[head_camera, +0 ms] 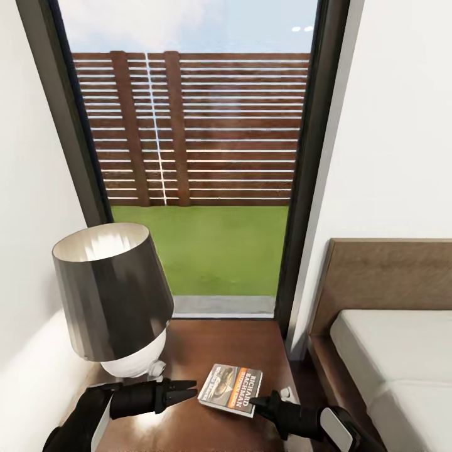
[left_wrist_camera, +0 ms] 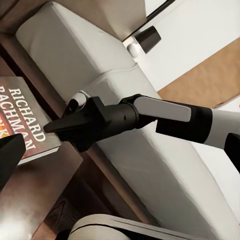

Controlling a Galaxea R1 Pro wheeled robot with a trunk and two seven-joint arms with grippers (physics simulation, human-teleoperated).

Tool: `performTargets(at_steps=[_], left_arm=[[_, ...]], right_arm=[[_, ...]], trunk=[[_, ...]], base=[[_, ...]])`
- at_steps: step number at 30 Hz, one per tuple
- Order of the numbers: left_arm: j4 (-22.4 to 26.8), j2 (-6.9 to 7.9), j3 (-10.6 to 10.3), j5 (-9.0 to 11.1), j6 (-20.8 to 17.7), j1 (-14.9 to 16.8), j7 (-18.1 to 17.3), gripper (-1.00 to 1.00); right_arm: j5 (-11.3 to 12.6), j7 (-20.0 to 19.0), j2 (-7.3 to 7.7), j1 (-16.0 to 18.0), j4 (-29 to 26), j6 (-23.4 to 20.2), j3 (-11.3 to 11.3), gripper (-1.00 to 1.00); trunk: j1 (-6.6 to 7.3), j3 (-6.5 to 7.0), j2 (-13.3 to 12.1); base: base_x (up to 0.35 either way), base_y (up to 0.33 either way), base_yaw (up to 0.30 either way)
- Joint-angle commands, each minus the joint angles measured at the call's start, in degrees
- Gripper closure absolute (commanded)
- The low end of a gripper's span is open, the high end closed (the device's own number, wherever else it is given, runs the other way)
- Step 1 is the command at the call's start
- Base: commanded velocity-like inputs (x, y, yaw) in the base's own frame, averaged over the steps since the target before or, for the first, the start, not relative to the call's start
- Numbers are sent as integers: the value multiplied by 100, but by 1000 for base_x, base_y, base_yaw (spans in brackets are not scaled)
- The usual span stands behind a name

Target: In the bedroom, move the book from the bed onto either nightstand, and place the two sandals side by side next to the bed.

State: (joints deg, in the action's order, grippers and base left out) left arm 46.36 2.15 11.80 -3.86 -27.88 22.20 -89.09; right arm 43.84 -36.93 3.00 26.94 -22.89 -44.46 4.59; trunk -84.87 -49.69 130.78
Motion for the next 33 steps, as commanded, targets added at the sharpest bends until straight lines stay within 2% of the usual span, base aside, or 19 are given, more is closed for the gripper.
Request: performTargets(at_steps=[1,6,33], left_arm=[[4,-4,16,-41,-60,4,-39,-100],[4,-4,16,-37,-60,4,-39,-100],[4,-4,16,-36,-60,4,-39,-100]], right_arm=[[-50,-7,8,3,4,30,42,100],[-50,-7,8,1,4,27,42,100],[-50,-7,8,0,4,32,42,100]], trunk=[[-21,-24,42],[-131,-114,243],[-87,-78,163]], base=[[0,0,0],[0,0,0],[0,0,0]])
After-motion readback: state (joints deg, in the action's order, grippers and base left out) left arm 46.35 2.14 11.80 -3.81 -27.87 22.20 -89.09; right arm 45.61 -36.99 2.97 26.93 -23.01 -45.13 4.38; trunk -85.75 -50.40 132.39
